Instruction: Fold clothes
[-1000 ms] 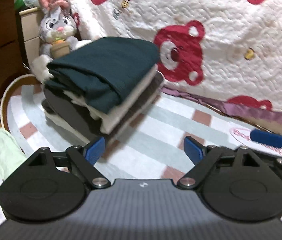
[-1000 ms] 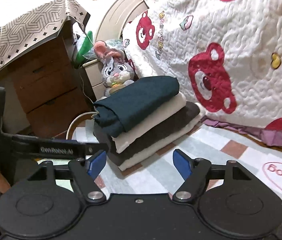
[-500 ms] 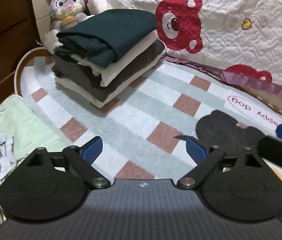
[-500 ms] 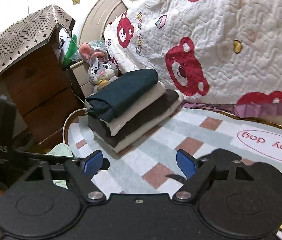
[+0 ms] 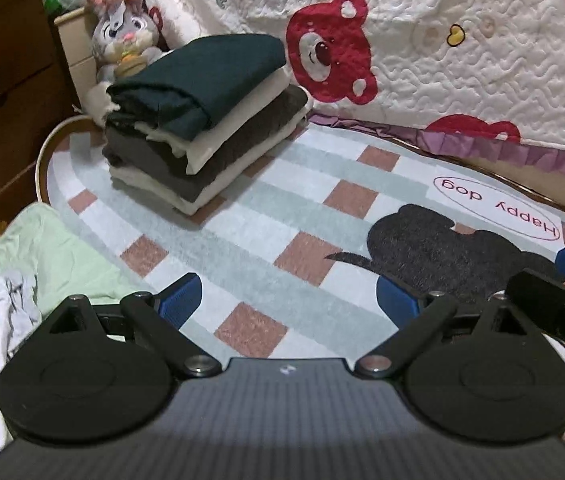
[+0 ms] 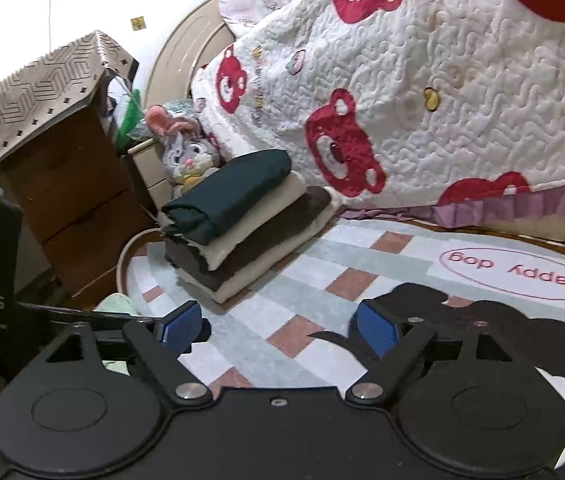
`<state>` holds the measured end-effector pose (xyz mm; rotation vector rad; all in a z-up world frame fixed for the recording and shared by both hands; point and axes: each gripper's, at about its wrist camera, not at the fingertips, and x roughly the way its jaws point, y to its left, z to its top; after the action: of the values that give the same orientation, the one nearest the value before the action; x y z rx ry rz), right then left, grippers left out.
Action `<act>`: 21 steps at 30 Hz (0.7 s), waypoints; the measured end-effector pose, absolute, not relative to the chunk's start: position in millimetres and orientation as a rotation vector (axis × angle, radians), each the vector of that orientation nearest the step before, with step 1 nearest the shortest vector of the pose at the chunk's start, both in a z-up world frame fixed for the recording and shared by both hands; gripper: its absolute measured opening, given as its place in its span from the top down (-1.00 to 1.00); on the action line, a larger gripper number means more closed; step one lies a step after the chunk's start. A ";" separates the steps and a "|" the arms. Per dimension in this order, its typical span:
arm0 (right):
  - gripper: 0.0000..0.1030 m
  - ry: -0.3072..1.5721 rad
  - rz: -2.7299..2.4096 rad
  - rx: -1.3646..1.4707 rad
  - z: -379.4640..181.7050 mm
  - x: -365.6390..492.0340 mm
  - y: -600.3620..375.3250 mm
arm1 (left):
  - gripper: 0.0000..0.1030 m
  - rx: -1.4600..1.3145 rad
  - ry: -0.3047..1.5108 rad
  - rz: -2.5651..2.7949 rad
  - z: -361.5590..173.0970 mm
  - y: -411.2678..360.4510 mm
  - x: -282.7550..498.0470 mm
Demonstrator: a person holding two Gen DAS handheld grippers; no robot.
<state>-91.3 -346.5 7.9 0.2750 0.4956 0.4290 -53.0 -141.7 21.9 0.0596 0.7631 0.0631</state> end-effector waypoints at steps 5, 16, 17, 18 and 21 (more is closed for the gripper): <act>-0.72 0.483 0.409 0.256 8.4 -93.1 -349.0 | -0.85 0.087 0.769 0.045 23.3 -148.9 -53.1; -0.72 0.502 0.416 0.303 -2.1 -90.0 -359.1 | -0.95 0.128 0.803 0.057 18.4 -158.0 -51.9; -0.72 0.504 0.417 0.304 -2.7 -89.6 -359.4 | -0.95 0.125 0.804 0.054 18.6 -158.3 -52.2; -0.72 0.505 0.418 0.304 -3.3 -89.4 -359.6 | -0.95 0.123 0.803 0.053 18.8 -158.2 -52.2; -0.72 0.499 0.417 0.298 -3.7 -89.9 -358.7 | -0.95 0.125 0.800 0.054 19.4 -157.2 -51.8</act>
<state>-89.9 -358.7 -3.7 0.2982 0.4993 0.4171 -51.8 -157.2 19.4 0.1254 0.7996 0.0538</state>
